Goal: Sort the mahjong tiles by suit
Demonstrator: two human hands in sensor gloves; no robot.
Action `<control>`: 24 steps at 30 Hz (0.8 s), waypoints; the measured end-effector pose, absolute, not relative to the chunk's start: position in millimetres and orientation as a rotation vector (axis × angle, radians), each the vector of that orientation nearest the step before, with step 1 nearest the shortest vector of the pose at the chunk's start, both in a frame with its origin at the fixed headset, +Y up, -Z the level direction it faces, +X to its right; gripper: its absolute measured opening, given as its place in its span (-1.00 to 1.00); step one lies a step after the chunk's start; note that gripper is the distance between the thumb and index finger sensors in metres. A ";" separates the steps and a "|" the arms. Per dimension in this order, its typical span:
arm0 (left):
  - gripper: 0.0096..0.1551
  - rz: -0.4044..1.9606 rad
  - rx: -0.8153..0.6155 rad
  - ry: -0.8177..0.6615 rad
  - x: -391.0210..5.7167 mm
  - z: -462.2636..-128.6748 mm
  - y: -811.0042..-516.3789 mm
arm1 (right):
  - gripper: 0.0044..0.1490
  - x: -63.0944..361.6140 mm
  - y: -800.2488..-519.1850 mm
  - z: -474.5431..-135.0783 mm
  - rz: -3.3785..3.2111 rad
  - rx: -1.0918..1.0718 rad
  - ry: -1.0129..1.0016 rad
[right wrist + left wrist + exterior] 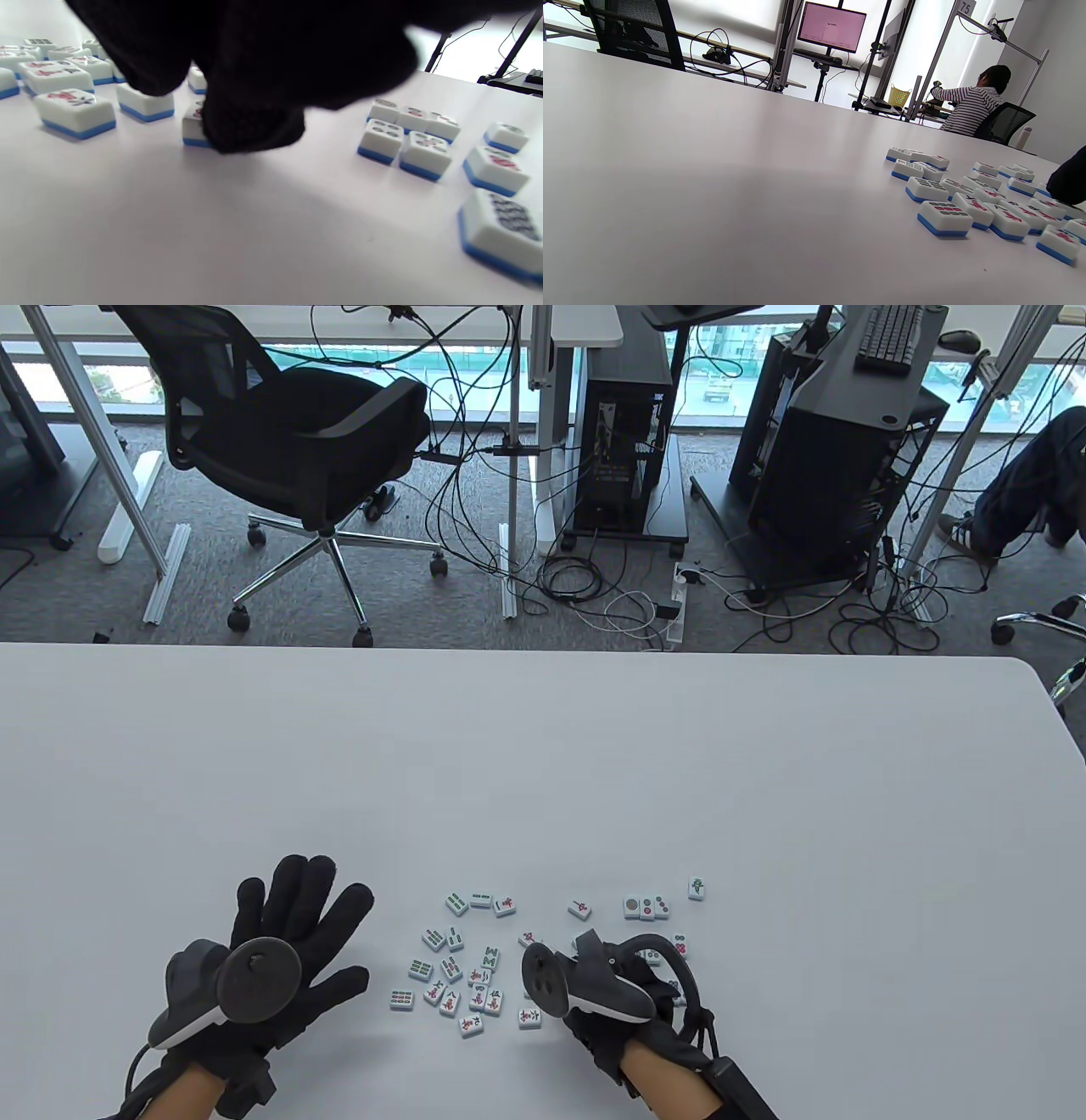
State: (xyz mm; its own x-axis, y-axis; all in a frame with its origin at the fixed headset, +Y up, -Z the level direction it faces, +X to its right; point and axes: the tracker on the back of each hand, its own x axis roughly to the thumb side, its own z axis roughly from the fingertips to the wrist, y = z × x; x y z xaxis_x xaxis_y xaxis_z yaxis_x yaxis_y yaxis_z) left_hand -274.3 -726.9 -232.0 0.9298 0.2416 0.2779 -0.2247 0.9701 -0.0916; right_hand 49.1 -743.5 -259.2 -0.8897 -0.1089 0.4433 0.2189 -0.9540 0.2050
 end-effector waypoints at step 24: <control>-0.05 0.231 -0.070 -0.287 -274.3 -232.2 -728.0 | -0.27 97.4 -719.2 -265.4 -2.914 -0.631 -0.159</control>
